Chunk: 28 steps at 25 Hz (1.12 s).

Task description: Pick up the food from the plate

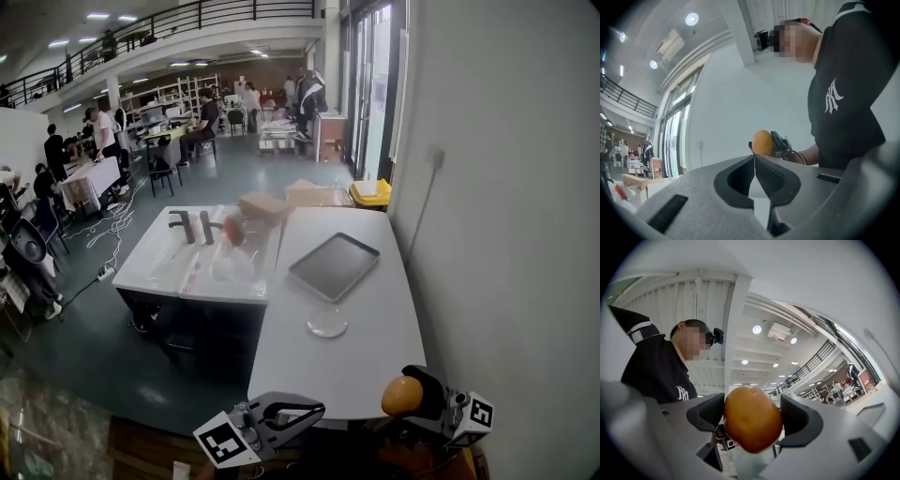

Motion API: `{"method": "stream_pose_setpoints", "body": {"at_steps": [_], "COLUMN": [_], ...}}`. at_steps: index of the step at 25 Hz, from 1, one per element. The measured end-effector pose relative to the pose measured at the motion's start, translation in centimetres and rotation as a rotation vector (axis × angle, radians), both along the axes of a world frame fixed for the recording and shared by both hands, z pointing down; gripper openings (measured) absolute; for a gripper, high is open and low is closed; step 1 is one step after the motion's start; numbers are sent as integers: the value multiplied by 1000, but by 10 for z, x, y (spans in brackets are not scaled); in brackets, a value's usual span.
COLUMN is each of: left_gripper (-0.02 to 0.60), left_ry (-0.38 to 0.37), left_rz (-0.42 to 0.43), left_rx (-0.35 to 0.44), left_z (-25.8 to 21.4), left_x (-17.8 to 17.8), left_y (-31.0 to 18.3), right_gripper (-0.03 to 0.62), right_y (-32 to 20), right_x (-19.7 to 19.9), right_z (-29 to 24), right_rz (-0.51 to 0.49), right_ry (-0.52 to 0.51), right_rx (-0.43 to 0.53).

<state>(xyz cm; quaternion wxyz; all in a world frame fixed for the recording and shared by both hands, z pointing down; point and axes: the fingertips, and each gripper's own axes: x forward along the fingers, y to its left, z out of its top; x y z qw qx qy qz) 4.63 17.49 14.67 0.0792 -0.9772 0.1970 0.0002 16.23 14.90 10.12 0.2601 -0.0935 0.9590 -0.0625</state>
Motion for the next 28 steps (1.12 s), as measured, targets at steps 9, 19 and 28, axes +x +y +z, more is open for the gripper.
{"method": "stream_pose_setpoints", "body": {"at_steps": [9, 19, 28], "left_gripper": [6, 6, 6], "left_ry": [-3, -3, -13], "left_rz": [-35, -78, -89], "left_rx": [-28, -50, -85], "left_z": [13, 12, 24], "left_x": [17, 19, 24], "left_y": [3, 10, 19], "right_gripper": [348, 348, 348], "right_y": [-1, 3, 8], "right_x": [-1, -2, -6], "right_z": [15, 23, 35], "right_rz": [-65, -115, -154], "right_ry": [16, 19, 33], "right_rx": [11, -10, -29]}}
